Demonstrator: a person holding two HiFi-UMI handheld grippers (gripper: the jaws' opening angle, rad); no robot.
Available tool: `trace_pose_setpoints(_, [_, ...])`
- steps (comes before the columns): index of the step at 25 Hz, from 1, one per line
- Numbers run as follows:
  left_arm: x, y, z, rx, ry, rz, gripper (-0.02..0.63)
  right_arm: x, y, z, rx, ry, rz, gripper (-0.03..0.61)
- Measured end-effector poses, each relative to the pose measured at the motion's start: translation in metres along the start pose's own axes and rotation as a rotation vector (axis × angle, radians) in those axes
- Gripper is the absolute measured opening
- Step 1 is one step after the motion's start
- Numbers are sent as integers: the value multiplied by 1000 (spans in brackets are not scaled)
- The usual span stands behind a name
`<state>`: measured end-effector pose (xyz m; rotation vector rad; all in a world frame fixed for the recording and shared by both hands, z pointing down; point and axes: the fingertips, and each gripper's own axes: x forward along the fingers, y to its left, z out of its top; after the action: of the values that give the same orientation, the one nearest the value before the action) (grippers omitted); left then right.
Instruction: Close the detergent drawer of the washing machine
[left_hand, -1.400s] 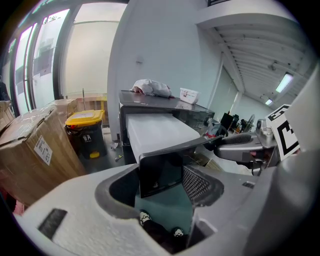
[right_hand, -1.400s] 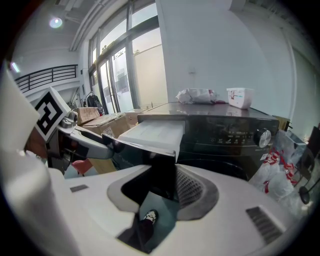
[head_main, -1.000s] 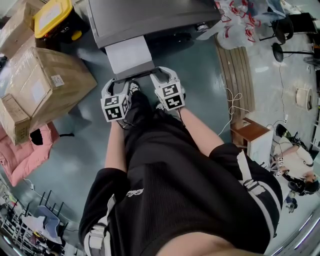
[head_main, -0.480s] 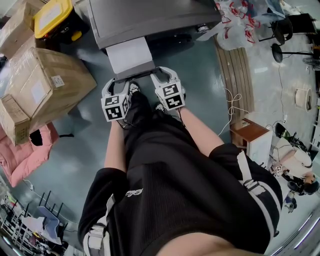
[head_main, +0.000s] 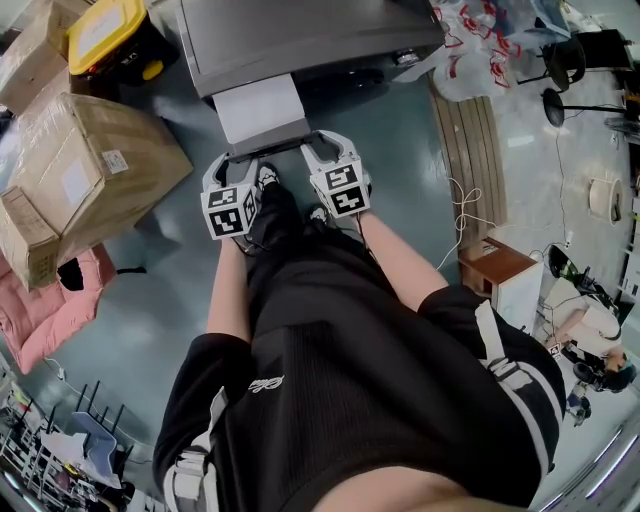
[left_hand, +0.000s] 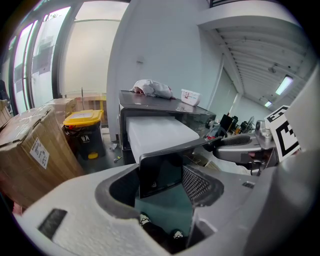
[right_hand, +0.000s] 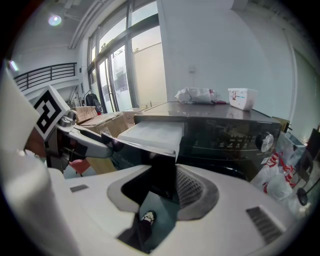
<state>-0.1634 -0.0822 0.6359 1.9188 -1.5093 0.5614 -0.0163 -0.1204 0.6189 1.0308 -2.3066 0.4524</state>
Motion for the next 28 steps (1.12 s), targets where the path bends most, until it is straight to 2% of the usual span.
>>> trace_pose_setpoints(28, [17, 14, 21, 27, 15, -8, 268, 20, -8, 17, 19, 4, -10, 143])
